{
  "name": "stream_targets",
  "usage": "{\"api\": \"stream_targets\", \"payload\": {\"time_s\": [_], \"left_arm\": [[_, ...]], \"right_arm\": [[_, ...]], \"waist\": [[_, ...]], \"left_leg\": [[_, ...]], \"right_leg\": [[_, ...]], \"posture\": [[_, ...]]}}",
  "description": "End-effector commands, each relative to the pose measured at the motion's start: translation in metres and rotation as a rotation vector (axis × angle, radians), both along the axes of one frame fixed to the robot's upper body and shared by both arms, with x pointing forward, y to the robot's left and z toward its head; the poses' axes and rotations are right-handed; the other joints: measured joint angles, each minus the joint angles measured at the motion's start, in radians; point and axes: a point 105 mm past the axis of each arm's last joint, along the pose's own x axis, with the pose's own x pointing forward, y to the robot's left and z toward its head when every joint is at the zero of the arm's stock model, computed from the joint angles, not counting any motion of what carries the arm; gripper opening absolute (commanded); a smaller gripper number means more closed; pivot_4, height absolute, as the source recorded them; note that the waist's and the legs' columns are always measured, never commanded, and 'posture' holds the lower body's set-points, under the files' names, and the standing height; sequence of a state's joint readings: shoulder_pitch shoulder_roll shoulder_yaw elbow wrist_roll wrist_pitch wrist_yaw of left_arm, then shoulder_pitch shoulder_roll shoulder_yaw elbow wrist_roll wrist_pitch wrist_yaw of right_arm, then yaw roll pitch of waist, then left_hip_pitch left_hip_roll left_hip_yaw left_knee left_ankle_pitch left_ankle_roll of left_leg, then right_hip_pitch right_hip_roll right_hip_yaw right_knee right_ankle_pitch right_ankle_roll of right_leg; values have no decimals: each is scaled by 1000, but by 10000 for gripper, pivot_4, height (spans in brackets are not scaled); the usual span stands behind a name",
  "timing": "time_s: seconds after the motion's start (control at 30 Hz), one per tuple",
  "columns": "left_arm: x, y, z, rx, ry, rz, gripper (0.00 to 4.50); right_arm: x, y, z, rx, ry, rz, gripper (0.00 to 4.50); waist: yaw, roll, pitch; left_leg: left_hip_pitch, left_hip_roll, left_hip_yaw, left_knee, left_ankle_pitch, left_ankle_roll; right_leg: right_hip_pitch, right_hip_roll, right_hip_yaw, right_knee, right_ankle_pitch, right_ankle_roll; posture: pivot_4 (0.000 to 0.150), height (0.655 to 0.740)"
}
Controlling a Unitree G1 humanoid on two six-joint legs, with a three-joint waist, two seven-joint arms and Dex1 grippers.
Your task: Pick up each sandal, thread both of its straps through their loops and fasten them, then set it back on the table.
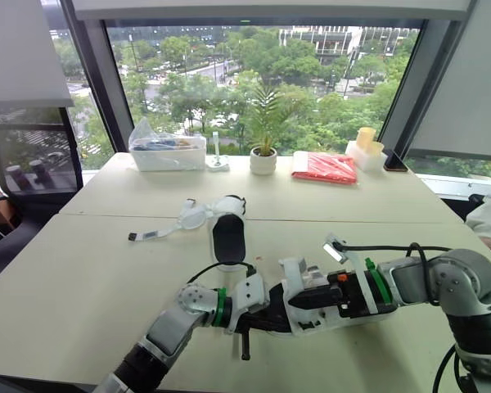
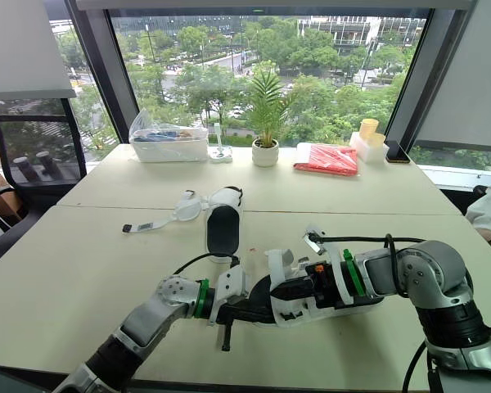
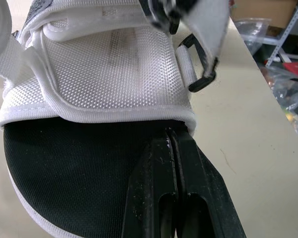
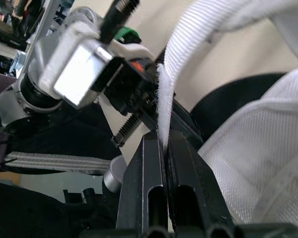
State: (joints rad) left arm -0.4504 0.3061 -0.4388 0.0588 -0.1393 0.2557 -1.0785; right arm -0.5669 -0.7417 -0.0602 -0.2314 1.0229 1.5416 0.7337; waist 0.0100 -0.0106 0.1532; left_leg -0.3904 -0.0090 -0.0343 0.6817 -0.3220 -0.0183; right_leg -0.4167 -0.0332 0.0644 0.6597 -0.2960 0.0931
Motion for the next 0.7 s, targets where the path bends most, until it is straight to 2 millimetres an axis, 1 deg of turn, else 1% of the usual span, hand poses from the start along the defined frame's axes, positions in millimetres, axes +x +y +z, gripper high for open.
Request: {"api": "stream_targets", "payload": {"time_s": [0.03,0.17,0.33,0.7], "left_arm": [[-1,2,-7,34,11,4,0],[-1,3,-7,35,10,5,0],[0,2,-6,33,11,8,0],[1,3,-6,29,14,19,0]], "right_arm": [[1,-2,-2,-6,-13,-10,186],[6,-7,-6,-42,-36,-27,186],[21,-14,-10,-125,-153,-38,186],[20,-11,-6,-186,-333,98,186]], "waist": [[0,0,0],[0,0,0],[0,0,0],[0,0,0]], "left_leg": [[0,0,0,0,0,0],[0,0,0,0,0,0],[0,0,0,0,0,0],[0,0,0,1,0,0]], "right_leg": [[0,0,0,0,0,0],[0,0,0,0,0,0],[0,0,0,0,0,0],[0,1,0,0,0,0]], "posture": [[1500,7400],[1500,7400],[1500,7400],[1500,7400]]}}
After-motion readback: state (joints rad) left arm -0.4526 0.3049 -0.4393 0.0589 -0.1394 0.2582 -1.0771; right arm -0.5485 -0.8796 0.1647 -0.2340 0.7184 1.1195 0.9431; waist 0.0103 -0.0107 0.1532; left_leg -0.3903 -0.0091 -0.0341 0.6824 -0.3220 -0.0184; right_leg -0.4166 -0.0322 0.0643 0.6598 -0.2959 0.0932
